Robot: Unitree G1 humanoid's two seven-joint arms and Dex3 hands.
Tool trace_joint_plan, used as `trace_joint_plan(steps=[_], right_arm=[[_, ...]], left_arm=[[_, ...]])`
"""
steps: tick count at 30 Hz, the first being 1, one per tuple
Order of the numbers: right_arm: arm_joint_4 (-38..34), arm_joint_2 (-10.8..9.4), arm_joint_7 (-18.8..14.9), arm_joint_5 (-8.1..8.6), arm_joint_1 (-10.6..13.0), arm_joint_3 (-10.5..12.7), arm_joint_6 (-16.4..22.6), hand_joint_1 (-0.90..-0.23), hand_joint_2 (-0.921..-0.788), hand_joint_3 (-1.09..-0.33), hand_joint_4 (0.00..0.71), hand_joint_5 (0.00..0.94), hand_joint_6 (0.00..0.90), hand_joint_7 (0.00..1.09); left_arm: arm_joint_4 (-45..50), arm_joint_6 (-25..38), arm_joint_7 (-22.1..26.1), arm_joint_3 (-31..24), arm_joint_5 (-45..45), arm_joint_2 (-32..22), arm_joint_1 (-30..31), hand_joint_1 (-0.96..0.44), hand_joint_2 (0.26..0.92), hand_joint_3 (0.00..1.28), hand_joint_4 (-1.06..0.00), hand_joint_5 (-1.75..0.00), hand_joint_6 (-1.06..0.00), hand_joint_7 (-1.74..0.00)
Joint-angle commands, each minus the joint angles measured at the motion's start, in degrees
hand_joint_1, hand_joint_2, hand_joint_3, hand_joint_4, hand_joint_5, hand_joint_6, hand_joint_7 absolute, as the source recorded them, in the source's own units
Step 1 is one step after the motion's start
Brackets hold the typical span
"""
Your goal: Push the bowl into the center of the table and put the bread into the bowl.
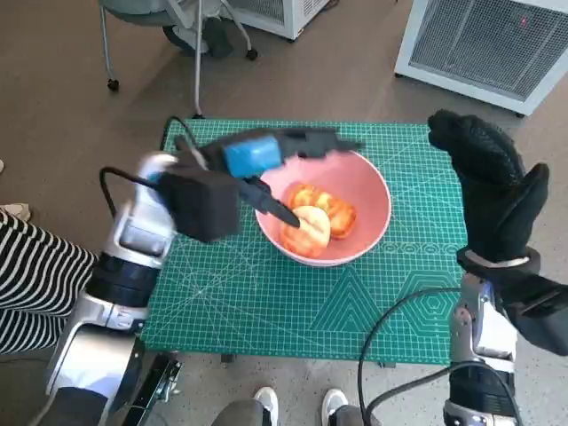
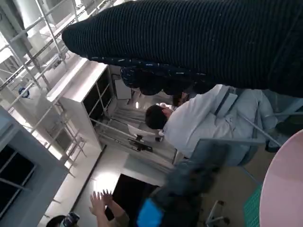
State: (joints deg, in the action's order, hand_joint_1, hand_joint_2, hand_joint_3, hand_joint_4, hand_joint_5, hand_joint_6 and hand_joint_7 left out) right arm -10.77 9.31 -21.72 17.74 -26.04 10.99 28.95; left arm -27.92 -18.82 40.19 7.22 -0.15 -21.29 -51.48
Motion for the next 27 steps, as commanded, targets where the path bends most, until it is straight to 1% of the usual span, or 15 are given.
trace_joint_plan(steps=[1,3,5,6,7,10,12,14,19,27], right_arm=[[0.98,1.07,0.93,-1.06,-0.67,-0.13,-1.54,-0.712,-0.921,-0.695,0.162,0.004,0.063,0.41],[1.46,1.33,1.21,-1.35,-1.04,-0.21,-1.82,-0.711,-0.921,-0.696,0.165,0.005,0.061,0.41],[1.78,1.57,1.49,-1.50,-1.61,-0.34,-2.19,-0.710,-0.921,-0.698,0.168,0.007,0.063,0.41],[1.88,1.68,1.64,-1.54,-1.99,-0.40,-2.40,-0.710,-0.921,-0.699,0.169,0.007,0.063,0.41],[1.93,1.76,1.73,-1.55,-2.23,-0.44,-2.55,-0.710,-0.921,-0.701,0.171,0.008,0.067,0.42],[2.29,1.80,2.18,-1.69,-3.14,-0.66,-3.08,-0.711,-0.921,-0.705,0.175,0.009,0.074,0.42],[2.55,1.75,2.53,-1.99,-3.72,-0.88,-3.36,-0.713,-0.921,-0.707,0.177,0.009,0.080,0.42],[2.65,1.72,2.83,-2.31,-4.28,-1.08,-3.58,-0.712,-0.921,-0.709,0.177,0.009,0.081,0.42],[2.03,1.63,3.20,-2.82,-5.57,-1.31,-3.91,-0.715,-0.921,-0.709,0.175,0.006,0.084,0.42],[0.67,1.42,3.87,-3.23,-6.88,-1.53,-4.55,-0.730,-0.921,-0.706,0.175,0.005,0.083,0.41]], left_arm=[[-1.94,-3.91,-1.33,-5.78,-7.76,3.78,2.22,-0.60,0.870,0.04,-0.04,0.00,-0.20,-0.02],[-1.86,-4.84,-2.63,-7.87,-10.49,5.77,2.83,-0.65,0.900,0.08,-0.06,-0.01,-0.22,-0.03],[-0.51,-5.58,-4.97,-9.69,-12.70,8.02,3.85,-0.68,0.912,0.14,-0.08,-0.02,-0.23,-0.03],[0.43,-6.20,-6.60,-10.43,-13.33,9.24,4.51,-0.68,0.914,0.16,-0.08,-0.02,-0.24,-0.04],[1.05,-6.64,-7.71,-10.90,-13.68,10.09,4.96,-0.70,0.917,0.20,-0.10,-0.03,-0.24,-0.04],[3.66,-7.95,-11.90,-12.14,-14.35,13.17,6.75,-0.71,0.920,0.29,-0.11,-0.03,-0.25,-0.05],[4.65,-8.65,-14.10,-12.81,-14.79,14.91,7.78,-0.71,0.920,0.36,-0.11,-0.03,-0.24,-0.06],[5.02,-9.27,-15.40,-13.34,-15.35,16.22,8.65,-0.72,0.921,0.40,-0.11,-0.03,-0.24,-0.06],[4.69,-10.74,-16.26,-13.93,-15.74,17.46,10.00,-0.72,0.921,0.45,-0.11,-0.03,-0.22,-0.07],[5.38,-10.63,-15.13,-13.67,-16.17,16.89,11.41,-0.75,0.921,0.49,-0.10,-0.02,-0.18,-0.08]])
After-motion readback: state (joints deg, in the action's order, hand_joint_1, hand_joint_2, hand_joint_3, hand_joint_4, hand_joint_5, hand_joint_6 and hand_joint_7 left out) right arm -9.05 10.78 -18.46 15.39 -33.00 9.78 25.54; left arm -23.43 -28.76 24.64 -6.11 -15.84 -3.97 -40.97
